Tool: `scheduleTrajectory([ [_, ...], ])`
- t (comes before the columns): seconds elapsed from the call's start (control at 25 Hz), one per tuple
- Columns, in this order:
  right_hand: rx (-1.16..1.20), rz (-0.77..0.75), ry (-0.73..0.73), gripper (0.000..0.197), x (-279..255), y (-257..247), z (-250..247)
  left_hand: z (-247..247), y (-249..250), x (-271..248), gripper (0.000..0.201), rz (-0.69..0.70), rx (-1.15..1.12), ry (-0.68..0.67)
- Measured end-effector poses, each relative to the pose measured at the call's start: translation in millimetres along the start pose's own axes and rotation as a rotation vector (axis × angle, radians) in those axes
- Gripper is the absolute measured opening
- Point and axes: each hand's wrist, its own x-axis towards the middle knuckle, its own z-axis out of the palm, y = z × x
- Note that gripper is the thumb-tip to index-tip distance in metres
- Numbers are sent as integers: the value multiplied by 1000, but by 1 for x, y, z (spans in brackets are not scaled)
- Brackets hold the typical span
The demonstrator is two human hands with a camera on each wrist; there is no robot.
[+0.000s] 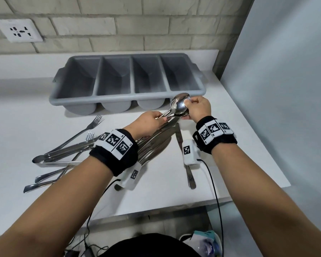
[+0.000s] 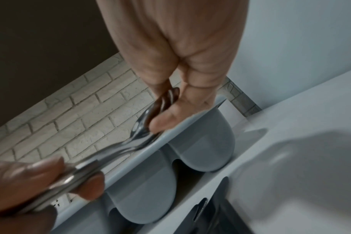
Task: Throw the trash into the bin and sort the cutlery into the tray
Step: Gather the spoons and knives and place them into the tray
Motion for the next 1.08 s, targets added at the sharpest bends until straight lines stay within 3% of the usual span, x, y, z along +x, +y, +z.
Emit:
scheduleTrajectory([
  [0.12,-190,60,-92,26,-9,9,-7,4,-13,-5,31,5,30,116],
  [0.24,-610,45,-185,32,-22,25,-11,2,-28,-11,29,-40,-60,223],
  [0.32,-848,64,-261,26,-36,34,-9,-2,-35,-16,27,-58,-81,246],
  [0.48,-1062,187,-294,12,-59,44,-2,-8,-43,-24,25,-54,-70,227],
  [0.56,-1132,171,-261,9,-68,44,5,-12,-48,-31,26,-54,-55,195],
  [0.72,-1141,127,-142,41,-81,43,14,-26,-57,-47,31,-41,-20,132],
  [0.88,-1064,215,-95,65,-83,46,17,-40,-64,-58,29,-37,-40,93],
  [0.92,-1004,252,-78,59,-82,47,17,-43,-66,-60,28,-29,-42,89],
  [1.0,-707,300,-9,21,-82,46,19,-48,-70,-63,27,-7,-32,76],
  [1.04,-559,308,42,11,-81,46,21,-50,-72,-64,25,1,-26,71],
  [1.08,-432,307,113,14,-79,45,24,-52,-73,-65,23,8,-23,68],
])
